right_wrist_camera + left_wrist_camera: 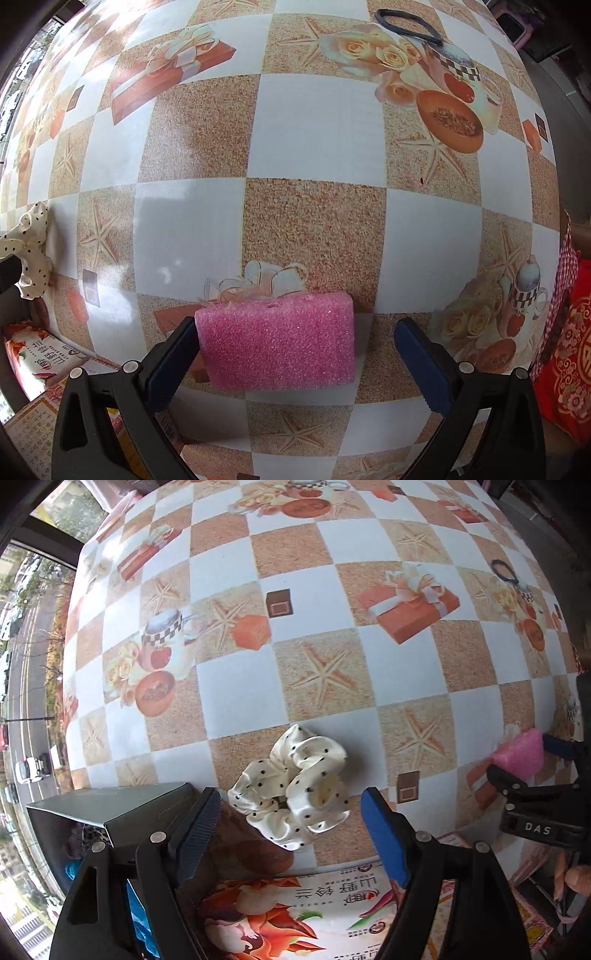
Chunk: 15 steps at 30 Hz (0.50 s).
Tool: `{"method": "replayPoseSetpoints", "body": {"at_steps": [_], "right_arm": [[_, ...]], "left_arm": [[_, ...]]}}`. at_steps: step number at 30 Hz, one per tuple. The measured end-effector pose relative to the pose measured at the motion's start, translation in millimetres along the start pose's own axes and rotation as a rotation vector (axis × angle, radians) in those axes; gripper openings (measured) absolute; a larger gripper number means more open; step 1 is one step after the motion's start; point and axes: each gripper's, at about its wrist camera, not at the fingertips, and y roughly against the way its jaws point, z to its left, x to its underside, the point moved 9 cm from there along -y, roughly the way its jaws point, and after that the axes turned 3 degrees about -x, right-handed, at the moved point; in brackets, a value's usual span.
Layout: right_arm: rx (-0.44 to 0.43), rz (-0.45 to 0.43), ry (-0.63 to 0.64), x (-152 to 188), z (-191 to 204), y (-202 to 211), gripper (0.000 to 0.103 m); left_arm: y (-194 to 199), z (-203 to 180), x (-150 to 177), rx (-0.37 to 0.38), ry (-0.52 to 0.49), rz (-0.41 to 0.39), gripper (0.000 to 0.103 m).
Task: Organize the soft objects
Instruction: 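Close left tool on the white polka-dot scrunchie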
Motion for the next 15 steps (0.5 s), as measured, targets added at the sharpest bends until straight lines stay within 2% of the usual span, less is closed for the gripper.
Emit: {"method": "replayPoseSetpoints", "body": {"at_steps": [2,9,13,15], "right_arm": [[-0.001,-0.004,-0.003,-0.2,0.0,0.5,0.103],[0.0,-0.038,0.0,-1.0,0.1,3.3,0.103],[0.0,-0.035,0.002,-0.3,0.2,5.3,0.103],[0.001,-0.029,0.005,0.6,0.4,5.7,0.103]], "left_arm": [[-11.3,7.0,3.9,-0.007,-0.002,0.012,0.081],[-46.2,-3.0,9.3,-0.03,-0.018,0.066,0.081],[-49.3,-6.2,9.8,-0.006,-0.001,0.061,0.081],[-52.2,2.1,7.7,0.013,0.006,0.062,0.076]]}}
